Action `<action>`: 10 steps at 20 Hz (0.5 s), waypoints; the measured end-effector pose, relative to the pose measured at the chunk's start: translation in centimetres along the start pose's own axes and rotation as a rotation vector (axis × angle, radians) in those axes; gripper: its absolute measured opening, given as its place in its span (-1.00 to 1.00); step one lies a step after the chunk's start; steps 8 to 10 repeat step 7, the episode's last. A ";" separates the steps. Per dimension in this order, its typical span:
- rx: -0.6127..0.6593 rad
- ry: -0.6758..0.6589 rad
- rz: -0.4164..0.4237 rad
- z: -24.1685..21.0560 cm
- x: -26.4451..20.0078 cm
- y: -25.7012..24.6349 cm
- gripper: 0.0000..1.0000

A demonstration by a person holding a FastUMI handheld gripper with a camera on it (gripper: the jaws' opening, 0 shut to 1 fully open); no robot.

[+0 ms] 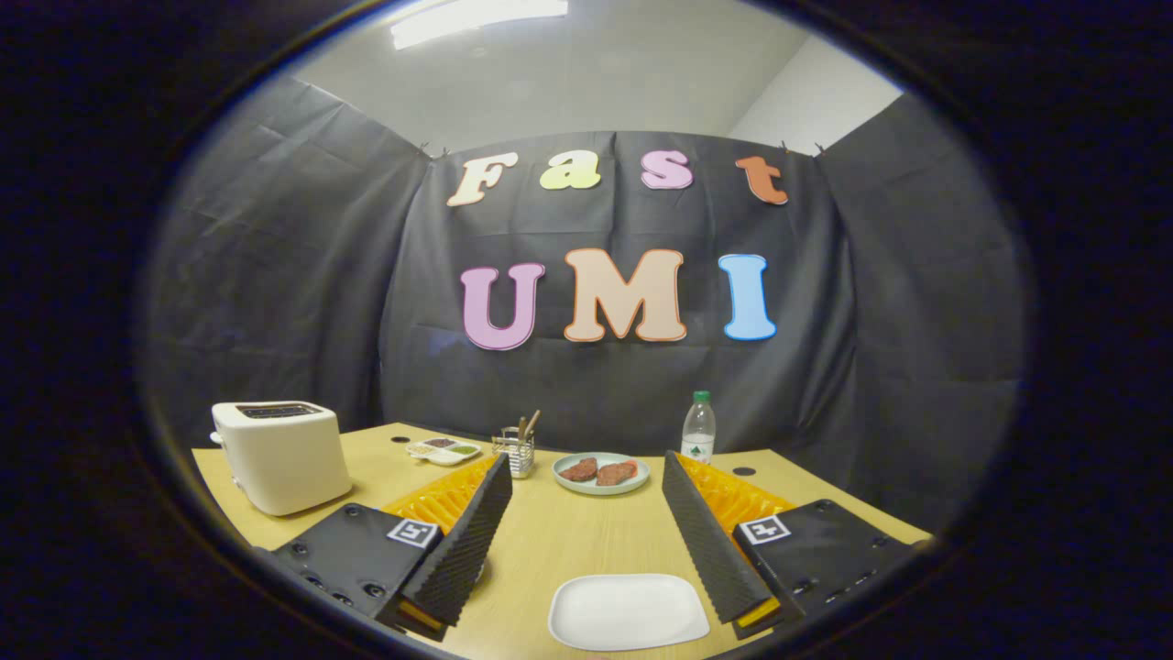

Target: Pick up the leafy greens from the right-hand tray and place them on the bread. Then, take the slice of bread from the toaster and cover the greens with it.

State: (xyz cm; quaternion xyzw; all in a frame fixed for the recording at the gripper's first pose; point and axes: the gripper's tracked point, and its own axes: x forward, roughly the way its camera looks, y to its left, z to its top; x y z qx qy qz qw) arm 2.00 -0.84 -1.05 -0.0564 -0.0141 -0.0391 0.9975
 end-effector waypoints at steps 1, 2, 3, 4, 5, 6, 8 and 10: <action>0.013 -0.003 -0.007 0.1 -0.2 -0.7 1.00; 0.020 -0.007 -0.021 0.3 -0.2 -1.5 1.00; 0.027 -0.010 -0.038 0.2 -0.3 -2.5 1.00; 0.034 -0.011 -0.051 0.2 -0.4 -3.2 1.00; 0.040 -0.009 -0.066 0.2 -0.5 -3.9 1.00; 0.042 -0.006 -0.086 0.0 -0.6 -4.8 1.00; 0.040 -0.006 -0.100 -0.1 -0.8 -5.6 1.00; 0.040 -0.006 -0.100 -0.1 -0.8 -5.6 1.00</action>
